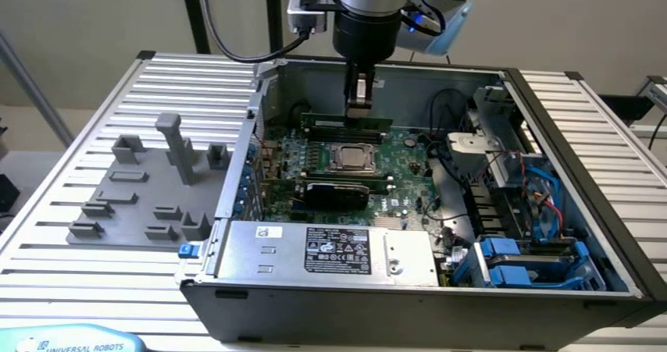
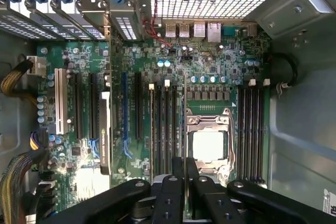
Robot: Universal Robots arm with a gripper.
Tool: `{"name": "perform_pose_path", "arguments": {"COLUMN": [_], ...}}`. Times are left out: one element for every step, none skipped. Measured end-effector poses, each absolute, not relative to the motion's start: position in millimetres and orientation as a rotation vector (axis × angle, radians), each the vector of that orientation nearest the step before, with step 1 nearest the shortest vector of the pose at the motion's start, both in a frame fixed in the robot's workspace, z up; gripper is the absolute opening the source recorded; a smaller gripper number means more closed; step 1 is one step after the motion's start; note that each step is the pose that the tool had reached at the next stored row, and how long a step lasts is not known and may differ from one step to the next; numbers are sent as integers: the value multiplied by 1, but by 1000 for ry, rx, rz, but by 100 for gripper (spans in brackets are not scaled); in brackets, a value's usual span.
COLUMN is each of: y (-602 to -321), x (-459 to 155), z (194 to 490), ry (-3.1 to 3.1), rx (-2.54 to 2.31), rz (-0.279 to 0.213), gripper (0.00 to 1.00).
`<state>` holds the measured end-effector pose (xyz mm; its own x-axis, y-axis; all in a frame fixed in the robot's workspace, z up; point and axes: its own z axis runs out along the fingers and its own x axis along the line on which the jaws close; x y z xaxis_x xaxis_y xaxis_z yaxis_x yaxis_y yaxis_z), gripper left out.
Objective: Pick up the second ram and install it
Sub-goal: 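Insert the second ram into the second slot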
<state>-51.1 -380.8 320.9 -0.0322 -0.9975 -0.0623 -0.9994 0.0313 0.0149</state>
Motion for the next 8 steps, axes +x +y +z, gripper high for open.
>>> {"name": "perform_pose_path", "arguments": {"y": [-381, -381, -381, -381, -382, -382, -382, -382], "x": [-51, -51, -51, -51, -51, -51, -51, -51], "z": [319, 317, 316, 314, 312, 310, 308, 306], "ry": [2231, 2231, 2231, 2231, 2231, 2231, 2232, 2232], "rx": [-2161, -2161, -2161, -2161, -2161, -2160, -2160, -2160], "rz": [84, 84, 84, 84, 84, 84, 84, 84], "gripper": [13, 13, 13, 13, 13, 13, 13, 13]}}
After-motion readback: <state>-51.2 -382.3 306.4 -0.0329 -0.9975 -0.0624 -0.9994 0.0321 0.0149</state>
